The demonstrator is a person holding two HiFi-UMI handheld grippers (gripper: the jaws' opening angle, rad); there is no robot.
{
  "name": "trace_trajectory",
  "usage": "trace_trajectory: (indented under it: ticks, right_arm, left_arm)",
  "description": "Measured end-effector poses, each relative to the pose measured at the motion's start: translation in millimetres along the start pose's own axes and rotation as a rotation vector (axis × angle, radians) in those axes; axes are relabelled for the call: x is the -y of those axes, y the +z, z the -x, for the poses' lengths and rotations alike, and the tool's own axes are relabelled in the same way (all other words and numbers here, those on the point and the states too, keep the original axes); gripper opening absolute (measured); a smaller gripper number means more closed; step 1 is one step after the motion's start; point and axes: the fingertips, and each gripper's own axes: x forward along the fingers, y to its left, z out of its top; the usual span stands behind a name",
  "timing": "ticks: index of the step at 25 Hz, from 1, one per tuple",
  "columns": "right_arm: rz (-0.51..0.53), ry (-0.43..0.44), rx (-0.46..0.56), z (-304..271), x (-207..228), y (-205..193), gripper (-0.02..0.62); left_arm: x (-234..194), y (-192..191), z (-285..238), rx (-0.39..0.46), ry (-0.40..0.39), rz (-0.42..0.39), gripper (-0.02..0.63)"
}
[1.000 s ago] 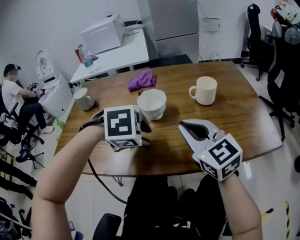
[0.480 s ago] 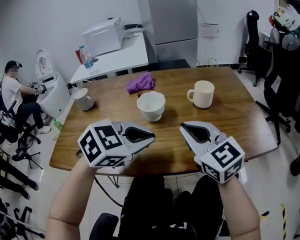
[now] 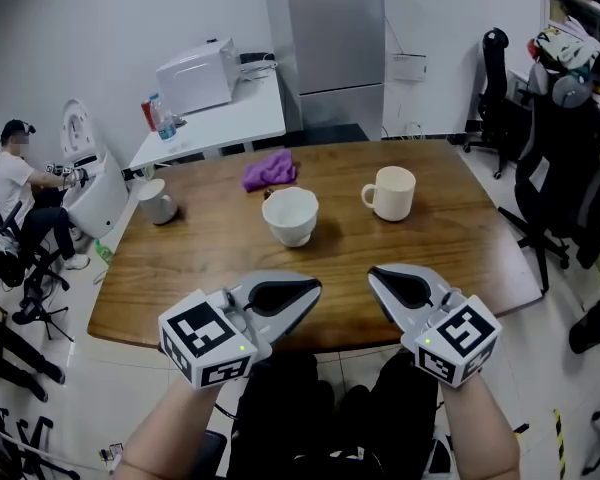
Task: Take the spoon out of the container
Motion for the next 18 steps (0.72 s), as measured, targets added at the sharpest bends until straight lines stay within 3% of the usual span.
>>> trace_trajectory:
  ticks: [9,18]
  right_arm:
    - [-0.101,-0.006,-0.022,35.8,-10.6,-34.5,0.002]
    - [-0.091,-0.008,-0.009,44.5,-29.5,-36.9,0.002]
  left_arm:
    - [28.2,-14.0,-7.5,0.109,0.055,0.068,0.012]
    - [42.3,-33.1,1.9,0.117,0.089,0.093,0.012]
